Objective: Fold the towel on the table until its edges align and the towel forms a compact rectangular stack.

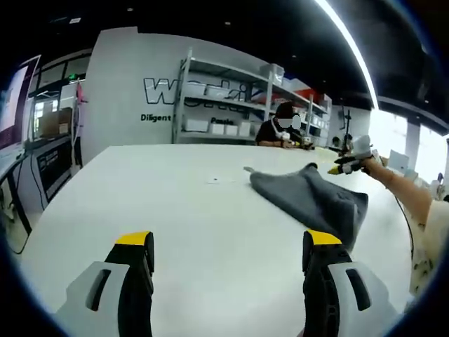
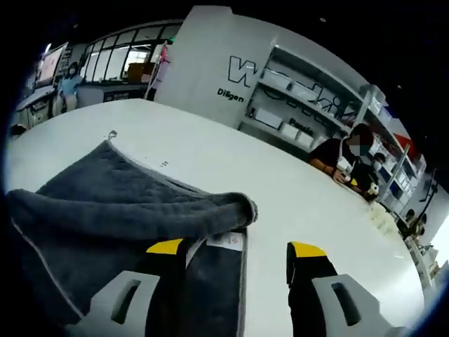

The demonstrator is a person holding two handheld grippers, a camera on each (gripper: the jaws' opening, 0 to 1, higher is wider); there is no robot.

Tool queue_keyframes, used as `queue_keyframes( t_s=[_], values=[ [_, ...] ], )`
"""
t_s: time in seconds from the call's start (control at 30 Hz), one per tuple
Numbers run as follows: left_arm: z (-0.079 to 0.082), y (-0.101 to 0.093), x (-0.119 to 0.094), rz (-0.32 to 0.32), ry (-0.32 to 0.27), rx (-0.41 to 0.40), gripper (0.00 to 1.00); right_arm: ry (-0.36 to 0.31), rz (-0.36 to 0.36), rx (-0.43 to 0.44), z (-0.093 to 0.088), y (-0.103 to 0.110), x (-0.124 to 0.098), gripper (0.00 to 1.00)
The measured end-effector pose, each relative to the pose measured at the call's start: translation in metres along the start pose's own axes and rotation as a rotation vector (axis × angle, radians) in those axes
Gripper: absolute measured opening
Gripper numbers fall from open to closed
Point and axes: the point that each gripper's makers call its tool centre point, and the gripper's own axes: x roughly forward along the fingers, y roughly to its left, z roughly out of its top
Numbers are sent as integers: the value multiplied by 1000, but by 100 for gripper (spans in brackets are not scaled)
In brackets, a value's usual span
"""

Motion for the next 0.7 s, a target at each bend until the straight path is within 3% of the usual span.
queue_keyframes(
  t_s=[0.13, 0.33, 0.5, 0.7],
  values=[
    [0, 0, 0, -2, 0, 0, 86, -12, 62, -4, -6, 21, -24, 60],
    [0, -1, 0, -4, 0, 0, 86, -31, 165, 33, -17, 54, -51, 54],
    [2, -3, 1, -10, -1, 0, 86, -4, 202, 46, -32, 64, -60, 37],
    [4, -3, 1, -12, -5, 0, 86, 65, 254, 105, -58, 77, -64, 28]
  ],
)
